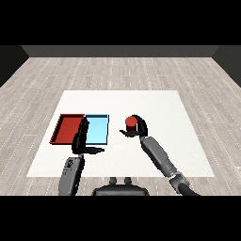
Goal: Pick the red can and put it in the red box
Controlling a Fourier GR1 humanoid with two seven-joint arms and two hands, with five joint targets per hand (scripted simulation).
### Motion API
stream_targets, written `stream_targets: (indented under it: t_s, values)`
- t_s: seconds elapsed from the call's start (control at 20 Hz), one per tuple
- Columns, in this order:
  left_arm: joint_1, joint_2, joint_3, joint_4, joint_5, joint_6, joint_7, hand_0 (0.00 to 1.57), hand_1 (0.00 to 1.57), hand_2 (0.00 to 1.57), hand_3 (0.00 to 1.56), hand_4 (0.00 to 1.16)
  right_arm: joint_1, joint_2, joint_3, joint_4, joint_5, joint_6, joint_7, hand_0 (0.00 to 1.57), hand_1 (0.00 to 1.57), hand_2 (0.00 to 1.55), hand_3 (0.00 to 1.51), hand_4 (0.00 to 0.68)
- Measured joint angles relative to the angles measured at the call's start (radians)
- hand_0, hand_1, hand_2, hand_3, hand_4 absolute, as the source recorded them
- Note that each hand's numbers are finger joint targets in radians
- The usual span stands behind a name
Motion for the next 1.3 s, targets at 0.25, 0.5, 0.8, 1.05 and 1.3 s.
stream_targets:
  t_s: [0.25,0.5,0.8,1.05,1.3]
  values:
    - [-0.025,-0.006,-0.069,-0.011,-0.001,0.038,0.084,0.00,0.00,0.00,0.00,0.00,0.070,-0.028,-0.005,-0.186,0.035,-0.014,0.070,1.45,1.45,1.43,1.38,0.653]
    - [-0.041,-0.008,-0.136,0.026,-0.006,0.093,0.091,0.00,0.00,0.00,0.00,0.00,0.115,0.030,0.002,-0.274,0.121,-0.054,0.122,1.45,1.45,1.43,1.38,0.653]
    - [-0.103,-0.008,-0.192,0.114,0.033,0.137,0.074,0.00,0.00,0.00,0.00,0.00,0.140,0.089,0.016,-0.327,0.171,-0.088,0.155,1.46,1.46,1.44,1.39,0.651]
    - [-0.120,-0.009,-0.226,0.169,0.058,0.149,0.071,0.00,0.00,0.00,0.00,0.00,0.164,0.101,0.030,-0.363,0.184,-0.086,0.166,1.46,1.46,1.44,1.39,0.639]
    - [-0.162,-0.009,-0.275,0.248,0.101,0.191,0.055,0.00,0.00,0.00,0.00,0.00,0.142,0.107,0.043,-0.323,0.164,-0.099,0.143,1.46,1.46,1.45,1.38,0.634]
